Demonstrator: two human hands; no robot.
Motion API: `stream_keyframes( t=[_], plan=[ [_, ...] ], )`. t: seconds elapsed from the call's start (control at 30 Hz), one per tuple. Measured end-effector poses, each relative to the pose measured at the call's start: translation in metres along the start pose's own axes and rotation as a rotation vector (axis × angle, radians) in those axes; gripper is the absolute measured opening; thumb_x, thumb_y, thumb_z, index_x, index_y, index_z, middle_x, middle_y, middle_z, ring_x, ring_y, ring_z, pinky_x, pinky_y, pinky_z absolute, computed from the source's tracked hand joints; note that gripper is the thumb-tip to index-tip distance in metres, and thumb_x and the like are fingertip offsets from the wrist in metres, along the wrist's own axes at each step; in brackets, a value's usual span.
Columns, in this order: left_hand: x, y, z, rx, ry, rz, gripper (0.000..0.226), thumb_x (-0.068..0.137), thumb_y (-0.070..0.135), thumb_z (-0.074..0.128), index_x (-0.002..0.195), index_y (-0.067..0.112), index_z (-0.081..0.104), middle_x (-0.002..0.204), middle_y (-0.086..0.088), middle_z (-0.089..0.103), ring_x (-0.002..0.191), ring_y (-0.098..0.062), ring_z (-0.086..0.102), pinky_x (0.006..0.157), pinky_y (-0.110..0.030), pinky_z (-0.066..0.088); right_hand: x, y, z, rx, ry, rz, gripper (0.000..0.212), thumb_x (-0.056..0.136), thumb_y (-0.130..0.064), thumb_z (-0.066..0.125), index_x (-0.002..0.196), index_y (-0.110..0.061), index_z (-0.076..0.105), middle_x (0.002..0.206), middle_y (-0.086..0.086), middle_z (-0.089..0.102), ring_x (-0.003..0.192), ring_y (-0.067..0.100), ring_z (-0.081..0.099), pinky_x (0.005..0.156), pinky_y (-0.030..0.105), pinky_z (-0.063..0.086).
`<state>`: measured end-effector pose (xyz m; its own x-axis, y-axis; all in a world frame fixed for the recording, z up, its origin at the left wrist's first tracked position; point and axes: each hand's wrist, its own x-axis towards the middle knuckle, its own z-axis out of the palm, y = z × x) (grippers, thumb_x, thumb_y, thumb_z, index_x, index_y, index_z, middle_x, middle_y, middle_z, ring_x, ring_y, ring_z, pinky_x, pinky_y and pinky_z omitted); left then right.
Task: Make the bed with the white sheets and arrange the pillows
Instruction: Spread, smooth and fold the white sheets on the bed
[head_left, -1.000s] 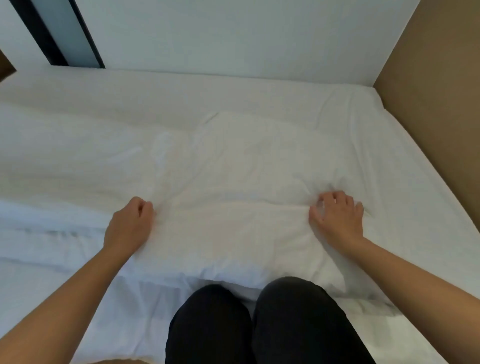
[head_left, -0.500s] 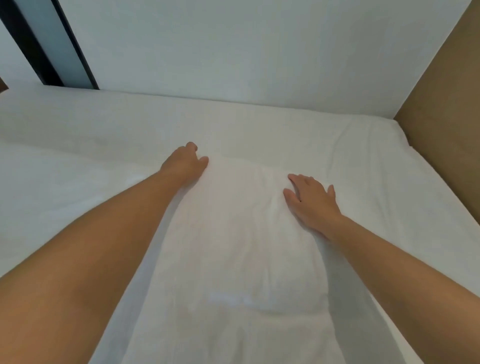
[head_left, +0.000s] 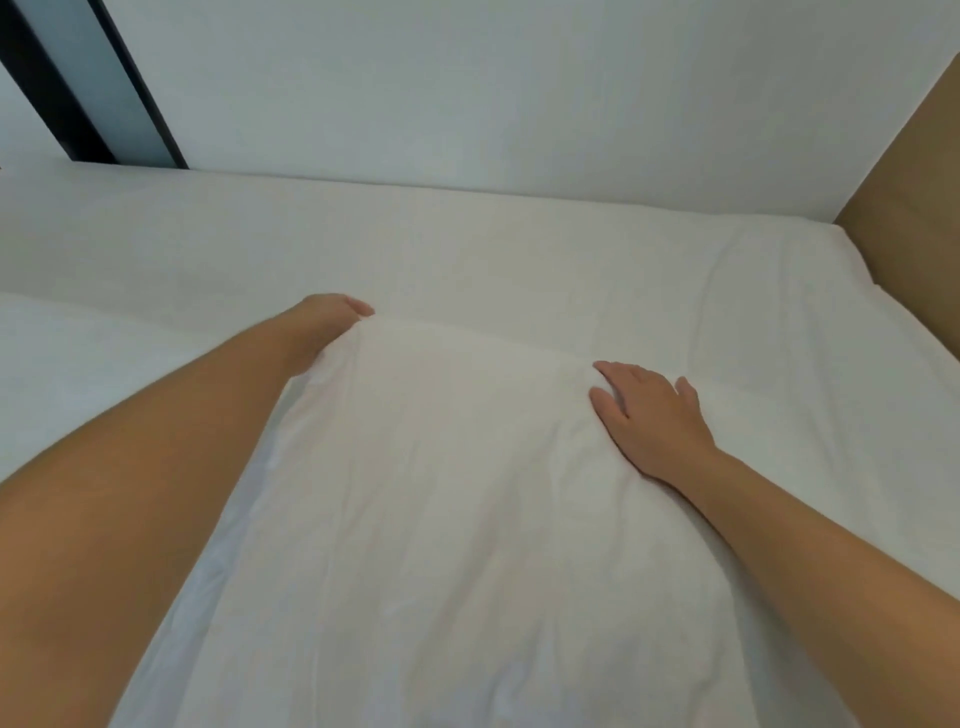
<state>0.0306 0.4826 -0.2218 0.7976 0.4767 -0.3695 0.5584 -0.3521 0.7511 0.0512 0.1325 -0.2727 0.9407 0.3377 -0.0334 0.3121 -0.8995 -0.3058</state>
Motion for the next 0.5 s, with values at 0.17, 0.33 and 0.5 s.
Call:
stream_keyframes(
  t=[0.17, 0.33, 0.5],
  plan=[
    [-0.021, -0.013, -0.004, -0.145, -0.348, 0.107, 0.024, 0.097, 0.016, 0.050, 0.115, 0.017, 0.067, 0.109, -0.001, 0.070, 0.097, -0.018, 0.064, 0.078, -0.030, 0.050, 0.003, -0.002, -0.002, 0.033, -0.033, 0.001, 0.052, 0.101, -0.049, 0.025, 0.149, -0.031, 0.034, 0.152, -0.008, 0.039, 0.142, 0.015, 0.031, 0.119, 0.051, 0.006],
    [-0.010, -0.032, -0.010, -0.037, -0.163, 0.214, 0.013, 0.089, 0.024, 0.066, 0.084, 0.013, 0.063, 0.080, -0.005, 0.059, 0.074, -0.019, 0.050, 0.066, -0.030, 0.039, 0.001, -0.004, -0.007, 0.068, -0.029, 0.004, 0.049, 0.102, -0.047, 0.027, 0.147, -0.031, 0.037, 0.151, -0.009, 0.041, 0.140, 0.014, 0.033, 0.119, 0.047, 0.009],
    [-0.009, -0.016, -0.006, -0.129, 0.291, 0.285, 0.014, 0.095, 0.026, 0.058, 0.097, 0.013, 0.063, 0.086, 0.000, 0.059, 0.081, -0.017, 0.054, 0.075, -0.027, 0.040, 0.002, -0.006, -0.010, 0.049, -0.030, 0.050, 0.051, 0.101, -0.048, 0.025, 0.148, -0.031, 0.036, 0.153, -0.006, 0.038, 0.142, 0.015, 0.030, 0.119, 0.050, 0.009]
  ],
)
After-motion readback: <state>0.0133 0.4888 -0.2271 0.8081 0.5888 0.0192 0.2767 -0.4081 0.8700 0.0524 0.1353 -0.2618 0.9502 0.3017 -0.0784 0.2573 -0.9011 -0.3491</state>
